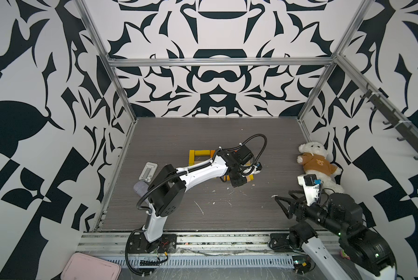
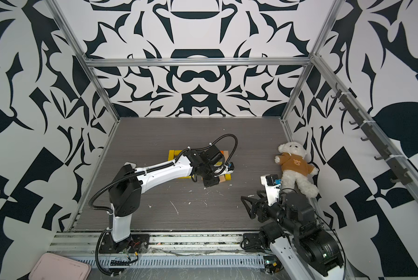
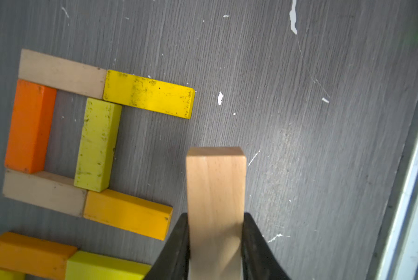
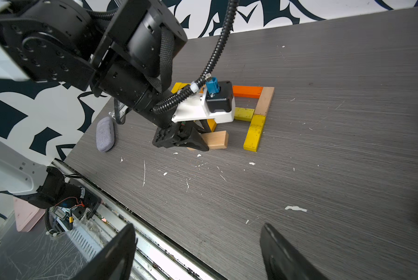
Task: Assemble the number 8 with building blocks
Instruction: Assemble the building block at the center of the board.
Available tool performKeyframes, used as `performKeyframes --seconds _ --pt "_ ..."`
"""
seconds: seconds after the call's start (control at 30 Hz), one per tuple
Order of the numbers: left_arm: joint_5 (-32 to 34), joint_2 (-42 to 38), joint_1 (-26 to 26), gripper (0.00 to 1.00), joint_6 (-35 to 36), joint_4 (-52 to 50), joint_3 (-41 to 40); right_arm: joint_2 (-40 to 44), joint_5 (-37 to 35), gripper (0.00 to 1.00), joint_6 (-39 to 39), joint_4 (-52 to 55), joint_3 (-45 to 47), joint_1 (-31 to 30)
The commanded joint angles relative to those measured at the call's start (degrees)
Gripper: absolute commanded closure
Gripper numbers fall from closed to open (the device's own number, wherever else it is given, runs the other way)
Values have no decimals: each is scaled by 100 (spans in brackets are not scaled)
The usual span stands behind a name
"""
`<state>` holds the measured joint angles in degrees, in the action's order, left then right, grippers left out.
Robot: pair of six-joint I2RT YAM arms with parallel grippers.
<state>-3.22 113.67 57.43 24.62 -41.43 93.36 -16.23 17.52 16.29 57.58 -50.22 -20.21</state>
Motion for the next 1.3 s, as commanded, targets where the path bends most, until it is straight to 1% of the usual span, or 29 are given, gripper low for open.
performKeyframes --seconds 0.0,0.1,0.2,0.43,0.87,1.27 --pt "-196 241 -30 79 996 -298 231 -108 -78 17 -67 -334 38 17" --pt "-190 360 -64 78 1368 -226 285 -107 -69 18 -57 -323 59 17" --pt "-178 549 -121 78 1589 -319 467 -117 -64 18 -54 -310 65 14" --pt "-109 846 -201 79 1912 -380 709 -165 -30 18 -41 -315 87 17" --pt "-99 1298 -330 78 1766 -337 1173 -231 -20 19 -40 -312 100 17" --pt "-126 1413 -442 76 1514 -305 1192 -266 -29 19 -37 -322 121 17"
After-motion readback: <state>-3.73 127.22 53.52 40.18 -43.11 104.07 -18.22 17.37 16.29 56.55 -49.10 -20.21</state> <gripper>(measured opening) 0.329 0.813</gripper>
